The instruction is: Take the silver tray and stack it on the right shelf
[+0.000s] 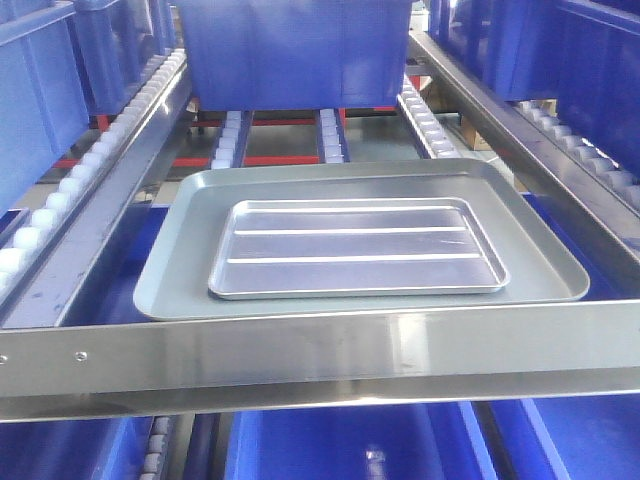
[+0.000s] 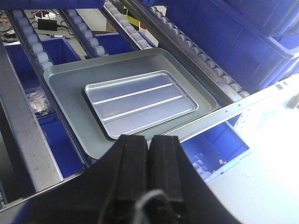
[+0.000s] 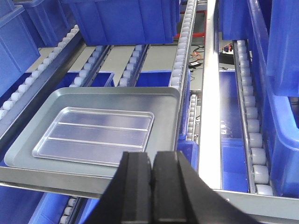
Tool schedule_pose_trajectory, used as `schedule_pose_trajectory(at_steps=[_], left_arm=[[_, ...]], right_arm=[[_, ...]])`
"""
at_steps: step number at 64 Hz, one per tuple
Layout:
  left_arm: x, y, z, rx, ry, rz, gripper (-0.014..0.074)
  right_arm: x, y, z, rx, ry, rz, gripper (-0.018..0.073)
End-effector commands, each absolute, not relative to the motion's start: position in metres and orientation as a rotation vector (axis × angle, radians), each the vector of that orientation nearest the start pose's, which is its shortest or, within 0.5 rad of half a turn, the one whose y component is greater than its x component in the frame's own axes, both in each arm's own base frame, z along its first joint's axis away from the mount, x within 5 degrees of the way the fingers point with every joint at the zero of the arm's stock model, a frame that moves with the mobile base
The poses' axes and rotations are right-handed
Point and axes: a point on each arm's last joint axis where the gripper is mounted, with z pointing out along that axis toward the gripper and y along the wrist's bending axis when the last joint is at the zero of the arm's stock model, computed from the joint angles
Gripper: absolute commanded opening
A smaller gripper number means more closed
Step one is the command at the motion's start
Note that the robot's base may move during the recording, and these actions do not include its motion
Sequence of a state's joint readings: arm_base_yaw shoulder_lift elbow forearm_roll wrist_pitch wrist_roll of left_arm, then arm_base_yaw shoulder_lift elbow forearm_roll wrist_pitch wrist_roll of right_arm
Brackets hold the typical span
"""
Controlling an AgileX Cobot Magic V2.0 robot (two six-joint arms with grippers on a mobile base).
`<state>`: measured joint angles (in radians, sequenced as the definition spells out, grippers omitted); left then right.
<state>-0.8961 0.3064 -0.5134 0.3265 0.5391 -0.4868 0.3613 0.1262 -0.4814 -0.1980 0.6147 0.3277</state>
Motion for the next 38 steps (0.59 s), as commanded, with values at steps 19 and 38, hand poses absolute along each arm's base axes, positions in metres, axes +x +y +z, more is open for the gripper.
schedule_pose_trajectory(at_steps=[19,38], left_arm=[[0.050,-0.044,0.333,0.507,1.670,-0.706,-0.0093],[0.052,-0.051,0.310,0.543,1.592,-0.679,-0.0093]], right_arm=[[0.033,0.002,0.325,-0.106,1.637,0.289,0.0055],[0.033,0.002,0.325,-0.105,1.637,0.288,0.0055]])
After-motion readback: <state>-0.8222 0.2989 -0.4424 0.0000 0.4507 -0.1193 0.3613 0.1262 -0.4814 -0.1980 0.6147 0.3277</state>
